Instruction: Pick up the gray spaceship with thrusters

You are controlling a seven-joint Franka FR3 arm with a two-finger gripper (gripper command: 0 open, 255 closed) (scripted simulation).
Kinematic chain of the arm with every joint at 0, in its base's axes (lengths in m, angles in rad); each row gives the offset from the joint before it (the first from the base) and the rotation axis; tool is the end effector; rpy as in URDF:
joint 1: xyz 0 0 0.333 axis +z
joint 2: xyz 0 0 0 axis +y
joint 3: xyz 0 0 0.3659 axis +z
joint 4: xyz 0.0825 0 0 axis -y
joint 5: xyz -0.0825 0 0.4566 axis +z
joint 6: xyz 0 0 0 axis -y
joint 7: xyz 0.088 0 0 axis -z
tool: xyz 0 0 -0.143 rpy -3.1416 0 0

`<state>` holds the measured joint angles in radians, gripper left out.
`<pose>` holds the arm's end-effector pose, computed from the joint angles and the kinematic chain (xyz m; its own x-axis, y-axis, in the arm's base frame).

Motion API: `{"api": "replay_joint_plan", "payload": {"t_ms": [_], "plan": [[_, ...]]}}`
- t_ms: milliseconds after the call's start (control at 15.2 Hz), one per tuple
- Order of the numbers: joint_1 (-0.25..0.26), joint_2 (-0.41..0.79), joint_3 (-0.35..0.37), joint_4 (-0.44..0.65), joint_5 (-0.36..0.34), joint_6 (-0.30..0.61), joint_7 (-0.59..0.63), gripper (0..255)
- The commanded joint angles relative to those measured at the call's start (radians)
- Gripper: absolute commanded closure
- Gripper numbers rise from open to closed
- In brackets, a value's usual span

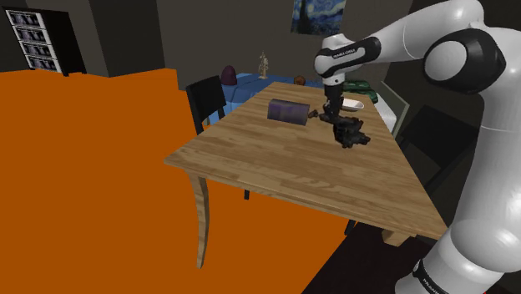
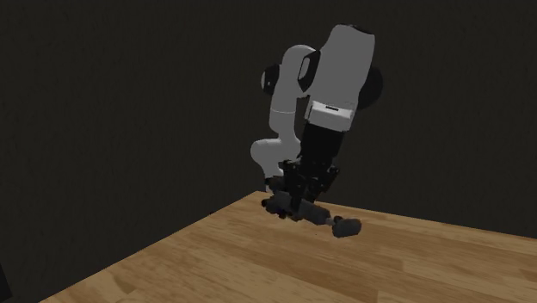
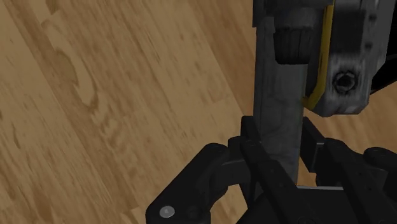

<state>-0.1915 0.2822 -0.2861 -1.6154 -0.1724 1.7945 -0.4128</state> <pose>0.6309 -0.3306 0.4524 0.9822 -0.0283 -0.1859 0.0058 -0.9835 0.1806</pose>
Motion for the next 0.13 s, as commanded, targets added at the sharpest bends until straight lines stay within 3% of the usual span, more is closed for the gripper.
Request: {"api": "replay_joint_plan", "payload": {"t_ms": [0, 66], "plan": [[-0.001, -0.001, -0.001, 0.013, 0.0, -0.013, -0.004, 255], [-0.001, -0.001, -0.001, 0.013, 0.0, -0.013, -0.004, 255]]}}
